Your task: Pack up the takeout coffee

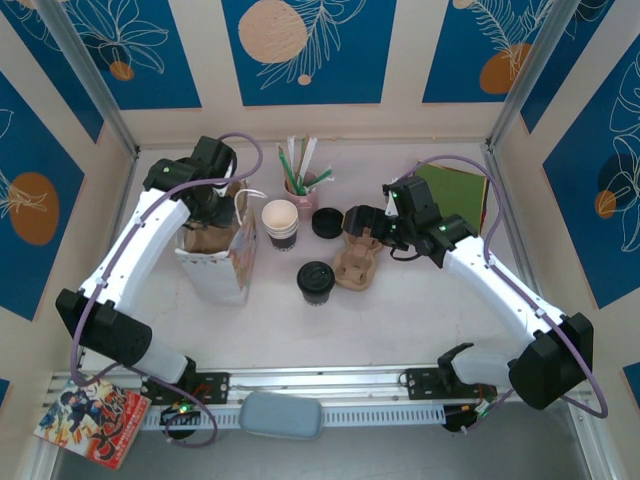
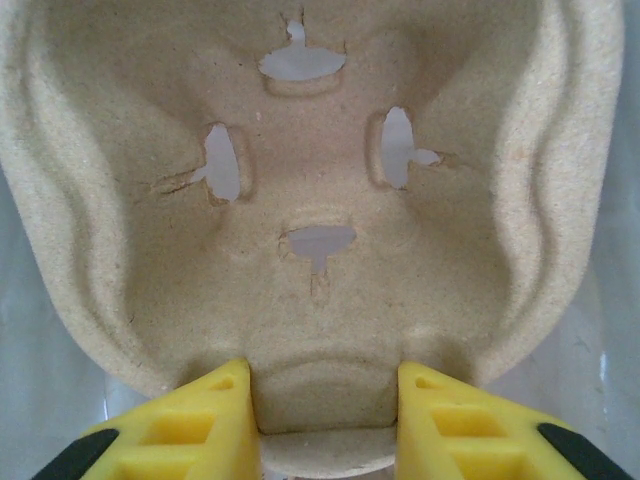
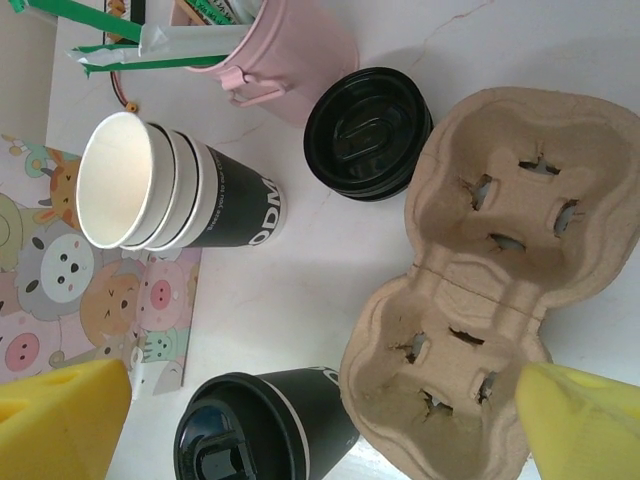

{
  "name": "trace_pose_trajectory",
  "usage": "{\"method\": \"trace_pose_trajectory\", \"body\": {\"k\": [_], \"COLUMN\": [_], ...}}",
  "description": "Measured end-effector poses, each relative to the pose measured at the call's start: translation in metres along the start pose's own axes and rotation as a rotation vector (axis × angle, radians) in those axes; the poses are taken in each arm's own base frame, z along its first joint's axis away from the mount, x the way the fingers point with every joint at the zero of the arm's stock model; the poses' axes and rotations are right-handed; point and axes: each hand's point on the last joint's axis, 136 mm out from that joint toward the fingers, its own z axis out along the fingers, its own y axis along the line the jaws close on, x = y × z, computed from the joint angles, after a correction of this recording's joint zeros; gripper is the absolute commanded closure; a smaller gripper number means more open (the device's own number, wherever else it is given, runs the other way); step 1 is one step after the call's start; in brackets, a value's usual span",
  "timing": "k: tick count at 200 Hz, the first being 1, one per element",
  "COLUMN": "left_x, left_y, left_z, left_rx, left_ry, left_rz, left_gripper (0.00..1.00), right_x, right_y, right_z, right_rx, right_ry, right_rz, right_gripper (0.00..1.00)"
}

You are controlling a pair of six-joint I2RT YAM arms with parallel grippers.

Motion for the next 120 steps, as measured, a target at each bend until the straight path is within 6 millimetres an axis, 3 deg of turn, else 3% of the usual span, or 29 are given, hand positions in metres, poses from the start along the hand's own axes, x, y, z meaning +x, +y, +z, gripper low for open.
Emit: {"method": "trace_pose_trajectory", "body": {"k": [33,83,120], "left_x": [0.004,0.011,0.019], "left_y": [0.000,0.003,0.002], "left_z": [0.004,-0.013,-0.002], "left_rx": [0.002,0.027,0.027], "left_ry": [-0.015,-0.108,-0.115], "left_rz": [-0.023,-0.055,-0.056], "left_gripper": [0.68,0.68,0.68], "right_x": [-0.001,-0.003,-0.003], "right_y": [-0.004,-0.004,-0.004], "right_z": [0.001,0.001,0.004], "right_rx": [0.007,0.000,0.001], "right_ry": [-0.001,-0.007,0.000], "right_rz": [0.009,0.011,0.012], "right_gripper": [0.01,0.01,0.01]}}
